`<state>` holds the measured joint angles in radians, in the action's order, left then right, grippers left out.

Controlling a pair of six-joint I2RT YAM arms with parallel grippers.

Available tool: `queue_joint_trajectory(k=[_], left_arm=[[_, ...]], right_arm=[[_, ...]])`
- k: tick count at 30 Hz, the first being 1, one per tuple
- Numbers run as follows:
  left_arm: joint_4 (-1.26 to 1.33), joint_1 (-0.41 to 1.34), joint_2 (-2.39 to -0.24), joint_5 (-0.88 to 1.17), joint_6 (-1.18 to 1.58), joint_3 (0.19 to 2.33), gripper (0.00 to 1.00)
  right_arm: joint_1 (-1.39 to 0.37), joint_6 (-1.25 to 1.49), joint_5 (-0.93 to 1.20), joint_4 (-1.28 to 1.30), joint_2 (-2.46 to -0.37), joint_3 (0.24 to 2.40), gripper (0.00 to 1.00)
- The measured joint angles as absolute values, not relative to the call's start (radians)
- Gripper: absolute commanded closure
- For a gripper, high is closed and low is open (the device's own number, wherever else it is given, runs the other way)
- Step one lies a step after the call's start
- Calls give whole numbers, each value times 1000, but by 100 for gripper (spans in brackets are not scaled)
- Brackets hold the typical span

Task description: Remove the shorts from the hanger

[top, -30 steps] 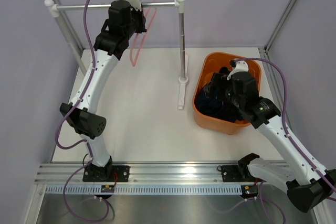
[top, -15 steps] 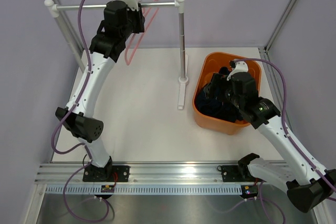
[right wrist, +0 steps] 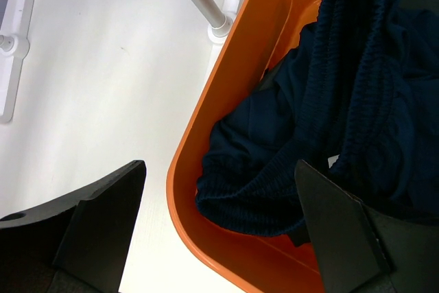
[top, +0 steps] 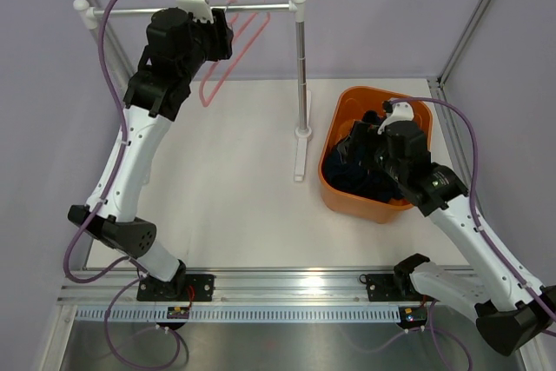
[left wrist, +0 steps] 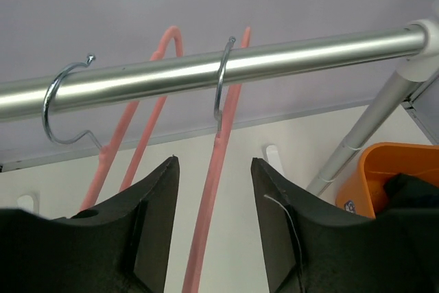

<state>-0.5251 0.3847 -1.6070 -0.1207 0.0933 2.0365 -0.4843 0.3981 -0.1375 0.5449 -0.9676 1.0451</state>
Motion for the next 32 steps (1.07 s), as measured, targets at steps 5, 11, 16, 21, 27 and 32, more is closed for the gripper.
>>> queue_joint_trajectory(k=[5,11,16,21,27,32], left_arm=[[-544,413,-1542,-120,94,2019,47],[-583,450,-1404,-115,126,1920,46],[-656,583,-1275,-124,143,1828,42],[-697,742,-1103,-139,171,1599,41],[-747,820,-941,-167,212,1382,41],[-768,831,-876,-171,226,1326,40]], right_arm=[[-484,398,-142,567,-962,1060,1],[-484,399,-148,596,-944,1090,1],[-484,401,-147,627,-900,1106,1],[-484,414,-126,635,-835,1106,0],[-484,443,-92,625,-719,1077,1],[-484,466,-77,623,-652,1057,1]])
